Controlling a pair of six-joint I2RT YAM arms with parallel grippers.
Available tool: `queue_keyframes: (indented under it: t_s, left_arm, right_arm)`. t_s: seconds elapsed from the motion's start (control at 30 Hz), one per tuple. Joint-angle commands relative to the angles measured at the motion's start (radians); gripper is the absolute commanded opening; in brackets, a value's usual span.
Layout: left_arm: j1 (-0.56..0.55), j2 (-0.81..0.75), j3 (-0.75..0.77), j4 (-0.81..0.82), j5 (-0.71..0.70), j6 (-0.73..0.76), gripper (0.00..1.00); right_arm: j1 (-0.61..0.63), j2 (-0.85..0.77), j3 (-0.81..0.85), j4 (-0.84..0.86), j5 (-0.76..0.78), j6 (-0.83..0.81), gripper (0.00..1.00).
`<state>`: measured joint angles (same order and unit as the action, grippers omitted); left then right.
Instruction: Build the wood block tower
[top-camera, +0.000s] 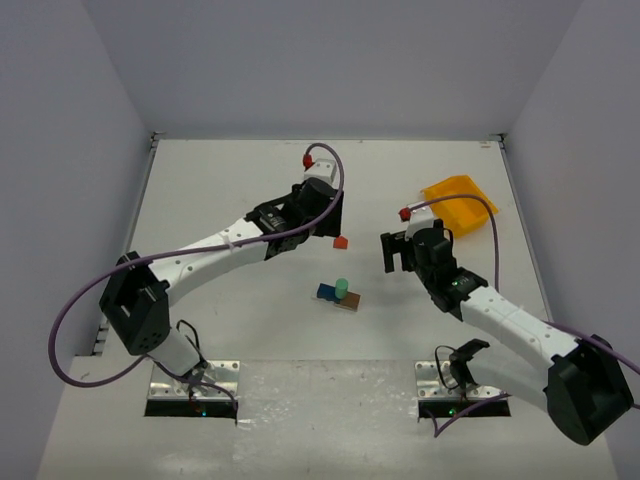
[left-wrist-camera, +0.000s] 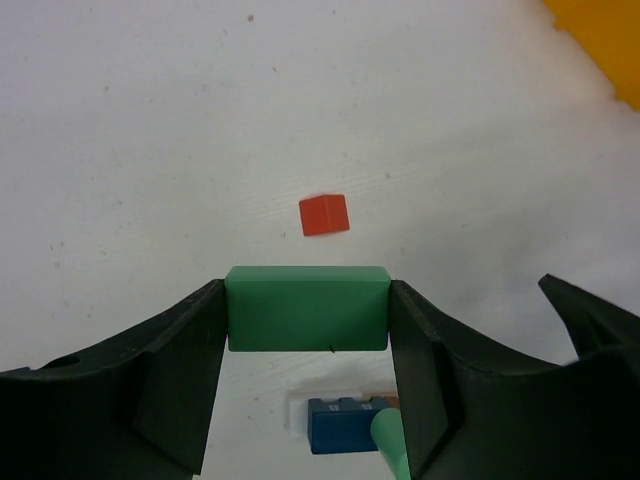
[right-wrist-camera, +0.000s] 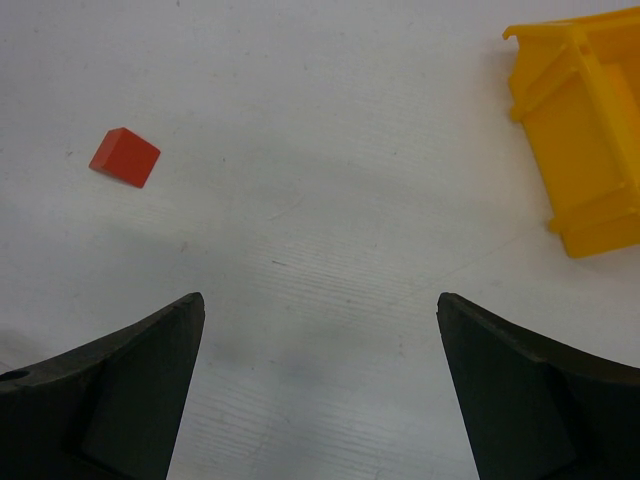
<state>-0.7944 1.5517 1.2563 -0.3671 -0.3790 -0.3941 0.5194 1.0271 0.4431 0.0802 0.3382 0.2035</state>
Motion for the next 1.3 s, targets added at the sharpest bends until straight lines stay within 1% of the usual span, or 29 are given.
queue_keyframes:
  t_s: [0.0,0.07,0.13,0.2,0.33,0.43,0.57,0.83,0.97,1.1,1.27]
  left_arm:
    - [-0.051,-0.038,-0.017,-0.029,0.09,0.006,0.37]
    - [-0.069,-0.045,-0.006,-0.056,0.091,-0.009,0.37]
    - [-0.097,-0.041,0.028,-0.098,0.035,-0.018,0.37]
    - [-0.117,-0.03,0.058,-0.163,0.009,-0.039,0.37]
    - [-0.156,0.005,0.094,-0.251,0.083,-0.053,0.37]
    - [-0.185,0.023,0.119,-0.307,0.08,-0.072,0.37]
    - [-0.199,0.023,0.123,-0.33,0.079,-0.106,0.37]
    - [-0.247,0.033,0.126,-0.364,0.035,-0.225,0.4]
    - [-0.271,0.092,0.135,-0.405,-0.03,-0.306,0.41]
    - [-0.298,0.131,0.169,-0.432,-0.071,-0.326,0.4]
    - [-0.313,0.144,0.187,-0.441,-0.099,-0.336,0.41]
  right_arm:
    - [-0.002,-0.029,0.02,0.032,0.039,0.008,0.99]
    - [-0.002,-0.03,0.02,0.03,0.044,0.004,0.99]
    - [-0.004,-0.028,0.021,0.03,0.059,0.003,0.99]
    - [-0.004,-0.021,0.026,0.029,0.058,0.002,0.99]
    - [-0.005,-0.012,0.029,0.027,0.05,0.001,0.99]
    - [-0.004,-0.015,0.029,0.026,0.048,0.002,0.99]
    - [-0.004,-0.027,0.025,0.026,0.046,0.002,0.99]
    - [-0.005,-0.028,0.024,0.024,0.05,0.003,0.99]
    - [-0.005,-0.027,0.025,0.024,0.047,0.004,0.99]
    - [-0.005,-0.03,0.024,0.024,0.047,0.004,0.99]
    - [-0.004,-0.039,0.02,0.023,0.048,0.002,0.99]
